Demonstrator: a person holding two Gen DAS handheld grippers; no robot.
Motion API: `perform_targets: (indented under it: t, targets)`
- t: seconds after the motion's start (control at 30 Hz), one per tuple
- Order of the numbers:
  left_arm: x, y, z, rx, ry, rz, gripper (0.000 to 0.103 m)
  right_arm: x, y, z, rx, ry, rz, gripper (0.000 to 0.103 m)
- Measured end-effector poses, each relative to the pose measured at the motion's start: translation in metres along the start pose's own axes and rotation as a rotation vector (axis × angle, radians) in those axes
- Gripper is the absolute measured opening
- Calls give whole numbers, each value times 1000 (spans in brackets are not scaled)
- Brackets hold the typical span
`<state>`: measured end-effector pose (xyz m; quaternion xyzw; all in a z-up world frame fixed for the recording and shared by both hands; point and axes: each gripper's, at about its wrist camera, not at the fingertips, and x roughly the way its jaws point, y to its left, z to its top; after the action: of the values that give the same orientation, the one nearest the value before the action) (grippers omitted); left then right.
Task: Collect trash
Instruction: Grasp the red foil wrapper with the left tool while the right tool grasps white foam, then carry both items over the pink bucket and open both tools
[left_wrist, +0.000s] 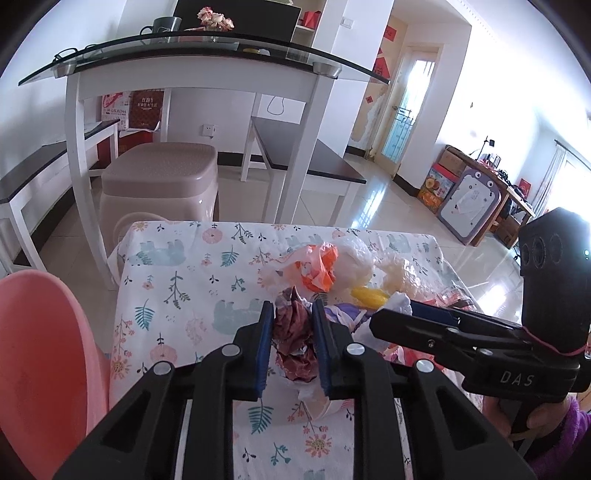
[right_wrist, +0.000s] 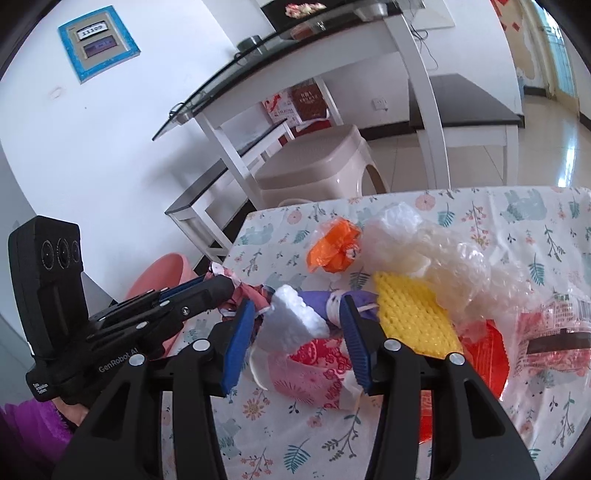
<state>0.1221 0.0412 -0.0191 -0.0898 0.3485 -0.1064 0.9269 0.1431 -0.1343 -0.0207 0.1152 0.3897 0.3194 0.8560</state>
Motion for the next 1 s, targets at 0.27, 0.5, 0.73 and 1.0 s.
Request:
perform_targets:
  t: [0.27, 0.5, 0.73, 1.0]
  targets:
    - [-21, 1, -3, -20, -34, 3, 20, -13, 6, -5, -30, -13, -19, 35]
    - [-56, -5, -4, -15, -101, 14, 20, -48, 15, -7, -28, -90, -24, 35]
    - [-93, -11, -4, 7, -176, 41, 20, -76, 31, -3, -70, -156, -52, 35]
    - [-134, 3, -10, -29, -252, 127, 20, -79, 65, -1, -148, -181, -59, 35]
